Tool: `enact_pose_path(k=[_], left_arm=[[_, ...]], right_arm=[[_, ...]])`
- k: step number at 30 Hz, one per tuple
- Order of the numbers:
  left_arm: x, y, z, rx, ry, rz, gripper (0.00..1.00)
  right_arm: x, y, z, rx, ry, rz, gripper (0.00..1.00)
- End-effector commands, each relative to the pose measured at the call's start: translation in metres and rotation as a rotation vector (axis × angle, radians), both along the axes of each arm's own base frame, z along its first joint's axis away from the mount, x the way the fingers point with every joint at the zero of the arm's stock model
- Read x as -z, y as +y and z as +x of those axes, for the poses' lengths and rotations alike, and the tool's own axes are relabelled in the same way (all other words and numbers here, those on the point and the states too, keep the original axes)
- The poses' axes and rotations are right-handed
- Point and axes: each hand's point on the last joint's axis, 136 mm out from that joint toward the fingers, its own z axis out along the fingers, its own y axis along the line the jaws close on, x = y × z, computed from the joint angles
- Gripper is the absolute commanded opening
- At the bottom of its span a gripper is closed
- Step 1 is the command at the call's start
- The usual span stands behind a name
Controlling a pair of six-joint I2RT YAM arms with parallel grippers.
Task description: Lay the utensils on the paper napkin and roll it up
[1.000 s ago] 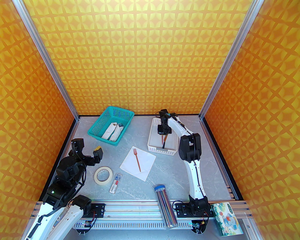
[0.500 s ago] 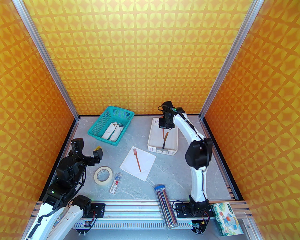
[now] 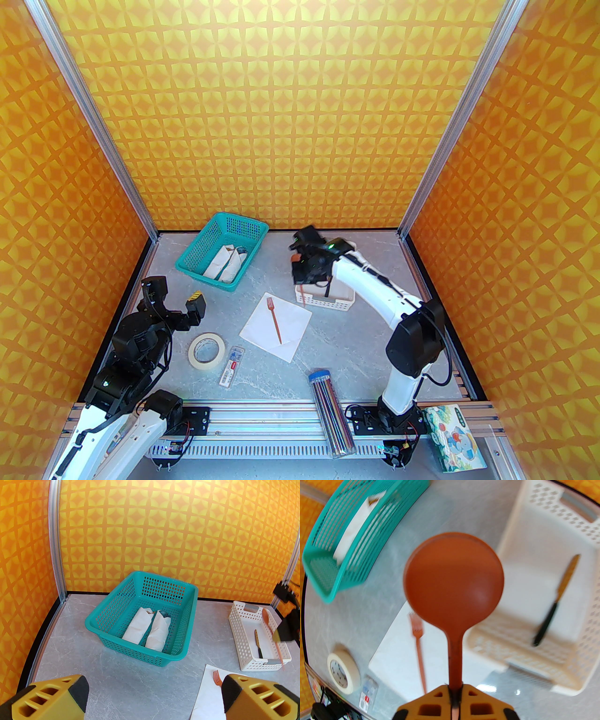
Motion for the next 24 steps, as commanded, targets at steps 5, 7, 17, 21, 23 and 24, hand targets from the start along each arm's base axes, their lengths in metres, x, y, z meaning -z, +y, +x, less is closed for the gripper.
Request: enact_pose_path(k=[5, 7, 17, 21, 23, 24], left_arm=[[-0.009, 0.004, -0.001, -0.026, -0.023, -0.036, 0.99], [-0.008, 0.005, -0.001, -0.028, -0.020, -0.038, 0.99], [-0.005, 0.006, -0.005, -0.028, -0.011, -0.040, 0.99], [-0.005, 0.006, -0.005, -0.029, -0.012, -0.043, 0.99], [-0.005, 0.006, -0.005, -0.029, -0.012, -0.042, 0.99], [-0.005, 0.006, -0.005, -0.027, -0.011, -0.041, 0.99]], right_arm=[[0.015, 0.045, -0.025, -0.015, 0.020, 0.070, 0.09], [0.026, 0.052, -0.031, -0.021, 0.035, 0.056, 0.09], [0.080, 0.067, -0.050, -0.051, 0.096, -0.034, 0.09], [0.097, 0.061, -0.050, -0.046, 0.104, -0.084, 0.09], [0.104, 0.058, -0.048, -0.042, 0.105, -0.111, 0.09], [0.107, 0.056, -0.048, -0.041, 0.105, -0.124, 0.10]])
